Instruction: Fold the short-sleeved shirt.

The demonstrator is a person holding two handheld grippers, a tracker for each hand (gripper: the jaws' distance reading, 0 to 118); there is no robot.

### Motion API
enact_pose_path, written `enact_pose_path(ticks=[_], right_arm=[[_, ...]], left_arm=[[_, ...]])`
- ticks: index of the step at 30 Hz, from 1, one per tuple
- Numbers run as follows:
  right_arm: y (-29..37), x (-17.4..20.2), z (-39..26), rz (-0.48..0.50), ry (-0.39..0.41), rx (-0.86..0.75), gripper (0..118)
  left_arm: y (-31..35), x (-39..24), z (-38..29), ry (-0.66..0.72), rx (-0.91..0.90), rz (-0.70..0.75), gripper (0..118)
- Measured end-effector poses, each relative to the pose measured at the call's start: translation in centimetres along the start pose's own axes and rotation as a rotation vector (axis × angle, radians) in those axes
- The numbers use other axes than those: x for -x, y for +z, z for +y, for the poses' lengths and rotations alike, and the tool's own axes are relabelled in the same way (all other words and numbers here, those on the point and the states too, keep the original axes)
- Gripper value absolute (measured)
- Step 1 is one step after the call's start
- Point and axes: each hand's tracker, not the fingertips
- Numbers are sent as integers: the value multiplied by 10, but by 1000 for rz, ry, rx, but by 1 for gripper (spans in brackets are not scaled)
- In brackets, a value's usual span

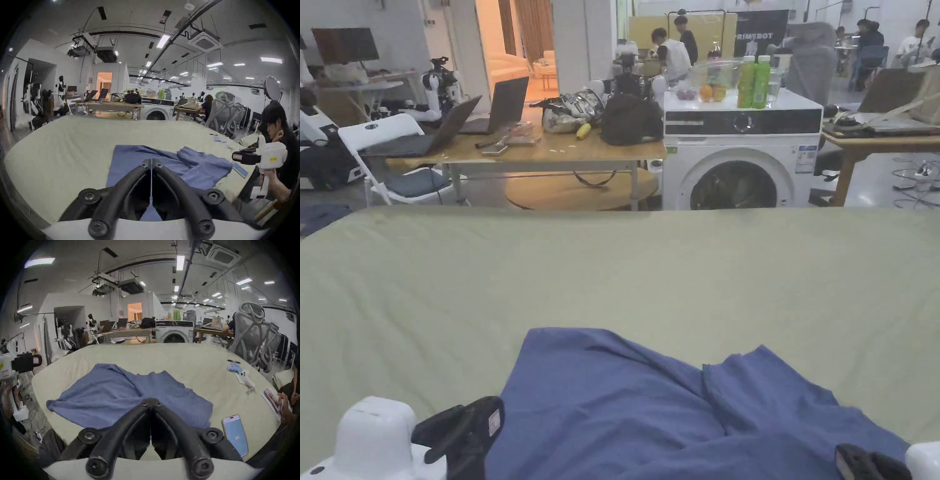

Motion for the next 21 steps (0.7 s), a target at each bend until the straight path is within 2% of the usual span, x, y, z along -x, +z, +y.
enact_pose_path(ticks=[4,7,11,12,14,17,18,20,21], right_arm=[[1,3,-4,4,8,14,0],[2,1,-8,3,16,17,0],[2,-3,-14,30,-29,32,0],[2,-1,-15,35,-40,38,0],[0,-2,-20,38,-47,53,0],[-3,-4,-27,32,-38,74,0],[-3,-5,-28,33,-37,80,0],[-2,-7,-29,31,-35,91,0],[-2,-8,-29,24,-30,92,0]], left_arm=[[9,5,-8,-15,64,64,0],[22,32,-13,57,112,105,0],[24,83,-32,196,286,215,78],[23,93,-41,228,310,217,81],[19,109,-59,278,364,224,81],[7,114,-80,272,436,233,79],[1,115,-85,272,452,236,74],[-11,119,-96,314,498,206,53],[-16,118,-100,321,510,211,50]])
